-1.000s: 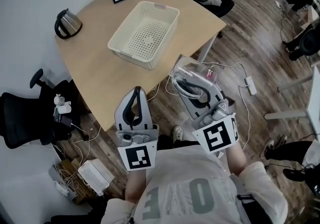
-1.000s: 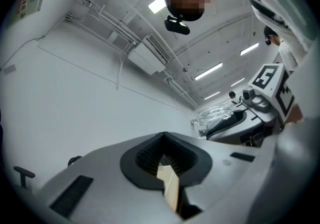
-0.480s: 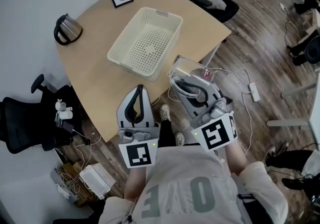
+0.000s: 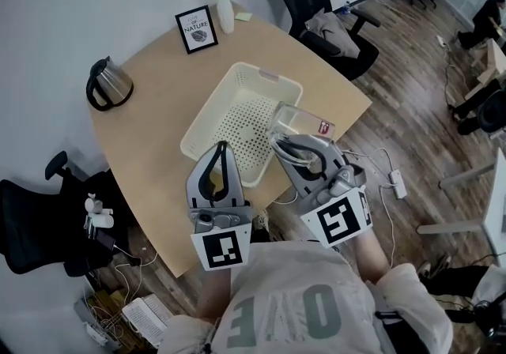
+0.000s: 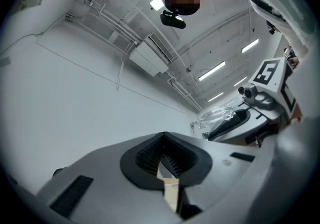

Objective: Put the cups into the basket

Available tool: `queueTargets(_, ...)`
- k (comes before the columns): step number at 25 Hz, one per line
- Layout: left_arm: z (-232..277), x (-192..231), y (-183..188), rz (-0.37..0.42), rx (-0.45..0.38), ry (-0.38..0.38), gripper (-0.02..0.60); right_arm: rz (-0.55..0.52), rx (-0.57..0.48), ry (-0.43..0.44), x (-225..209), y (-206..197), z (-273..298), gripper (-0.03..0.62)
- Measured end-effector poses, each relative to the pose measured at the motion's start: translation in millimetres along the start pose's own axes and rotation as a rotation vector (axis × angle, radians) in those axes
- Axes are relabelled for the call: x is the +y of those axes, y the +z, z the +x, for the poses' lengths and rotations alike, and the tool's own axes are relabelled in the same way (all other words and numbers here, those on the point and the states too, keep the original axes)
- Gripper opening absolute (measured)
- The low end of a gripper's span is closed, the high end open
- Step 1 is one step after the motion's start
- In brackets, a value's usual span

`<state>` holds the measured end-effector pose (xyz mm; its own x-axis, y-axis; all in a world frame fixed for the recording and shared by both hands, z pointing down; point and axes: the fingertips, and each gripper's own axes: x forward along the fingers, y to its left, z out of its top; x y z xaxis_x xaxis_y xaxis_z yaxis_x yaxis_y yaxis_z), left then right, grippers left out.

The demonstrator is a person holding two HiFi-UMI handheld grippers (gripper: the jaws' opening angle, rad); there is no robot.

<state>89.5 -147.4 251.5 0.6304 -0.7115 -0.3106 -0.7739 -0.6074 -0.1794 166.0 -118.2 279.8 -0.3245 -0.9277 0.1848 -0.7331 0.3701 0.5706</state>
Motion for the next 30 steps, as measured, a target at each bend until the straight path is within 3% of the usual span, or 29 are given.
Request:
queueTargets(6,38.8,44.0,-36.1,-0.011,0.04,0.025,0.008,-0.005,0.027,0.033,-21.6,-9.0,69.4,0.029)
queueTargets(9,54.4,68.3,-57.4,-0.073,0.058,0.039,0.008,0.001,0.041,0.056,-26.0,-13.4,102.0,0.029)
queueTargets(13,64.6,88.1,-83.5,-0.093,0.107,0.072,0.008,-0.027,0.081,0.112,-25.2,-27.3,128.8,0.029)
queueTargets(21,67.4,90.6,-89.0,-0.089,0.148,0.146,0.008,-0.024,0.102,0.2,-28.0,-38.3,147.6,0.029)
queueTargets(30,63.1,92.8,-105.5,-0.061,0.201,0.205,0.008,-0.096,0.157,0.337,-23.4,-61.7,170.6,0.029)
